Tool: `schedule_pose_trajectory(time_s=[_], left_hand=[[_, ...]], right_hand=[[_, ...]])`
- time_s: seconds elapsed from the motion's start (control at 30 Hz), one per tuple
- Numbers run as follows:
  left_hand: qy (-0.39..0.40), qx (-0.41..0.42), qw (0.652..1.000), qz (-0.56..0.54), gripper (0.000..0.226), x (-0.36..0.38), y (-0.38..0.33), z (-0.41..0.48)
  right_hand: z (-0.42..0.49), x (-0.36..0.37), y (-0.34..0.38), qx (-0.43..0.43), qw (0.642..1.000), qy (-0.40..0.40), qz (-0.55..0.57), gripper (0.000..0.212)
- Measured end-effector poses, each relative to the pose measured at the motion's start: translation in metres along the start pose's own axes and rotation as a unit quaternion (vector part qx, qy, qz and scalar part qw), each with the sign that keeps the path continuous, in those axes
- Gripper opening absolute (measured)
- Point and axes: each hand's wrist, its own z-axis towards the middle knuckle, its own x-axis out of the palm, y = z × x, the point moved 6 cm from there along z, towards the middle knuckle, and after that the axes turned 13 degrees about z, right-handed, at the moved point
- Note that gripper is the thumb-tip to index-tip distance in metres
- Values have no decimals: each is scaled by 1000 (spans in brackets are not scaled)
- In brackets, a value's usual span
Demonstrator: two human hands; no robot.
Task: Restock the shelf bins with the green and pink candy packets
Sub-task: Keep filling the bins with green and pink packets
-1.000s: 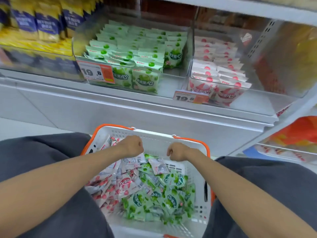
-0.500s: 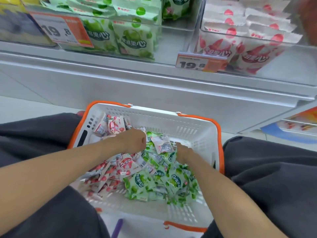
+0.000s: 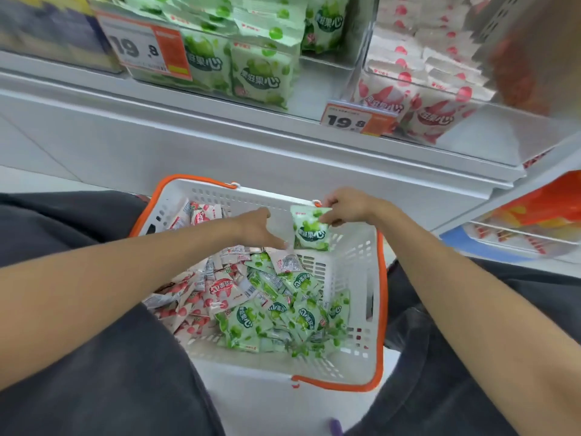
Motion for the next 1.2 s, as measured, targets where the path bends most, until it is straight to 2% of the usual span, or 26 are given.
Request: schedule_pose_trajectory(time_s=[0.03,0.1,0.2,0.27,0.4,0.47,0.57,0.7,0.77,0.83,0.93,1.0,1.1,1.2], left_hand=[[-3,16,997,-75,93,-4,-7,-4],[-27,71,980,-185,75,-14,-22,-8],[-70,132,957,-249,44,-31,-43,-20],[-95,165,962,-195,39,-42,-53,-26],[-171,203,964,-24,44,-68,-73,-37],[-186,208,960,2,44,-76,-75,-39],[-174,214,961,28,46,-74,-78,-38],[-191,234,952,43,57,-80,-80,-37],[-237,239,938,80,67,-102,-78,-46],[-315,236,918,49,67,-138,-76,-64],[-482,210,850,-48,38,-208,-72,-96],[-548,167,819,-26,30,-249,-70,-100],[-550,108,821,103,33,-294,-80,-79],[-446,51,864,227,46,-310,-91,-43]], right_hand=[[-14,-8,18,-12,997,2,75,12],[-42,-14,45,-42,983,5,181,10],[-75,-19,65,-82,973,-21,217,12],[-92,-27,72,-95,973,-37,209,11],[-110,-42,80,-121,974,-71,177,12],[-112,-43,83,-132,978,-74,143,14],[-111,-29,92,-148,987,-43,44,34],[-107,-27,105,-179,980,-90,-15,22],[-110,-42,120,-197,968,-138,-77,17],[-120,-66,142,-220,953,-186,-96,15],[-140,-110,184,-262,933,-247,-22,18],[-144,-137,213,-295,912,-286,13,22],[-130,-155,251,-335,878,-338,-45,24],[-95,-165,274,-306,861,-365,-181,23]])
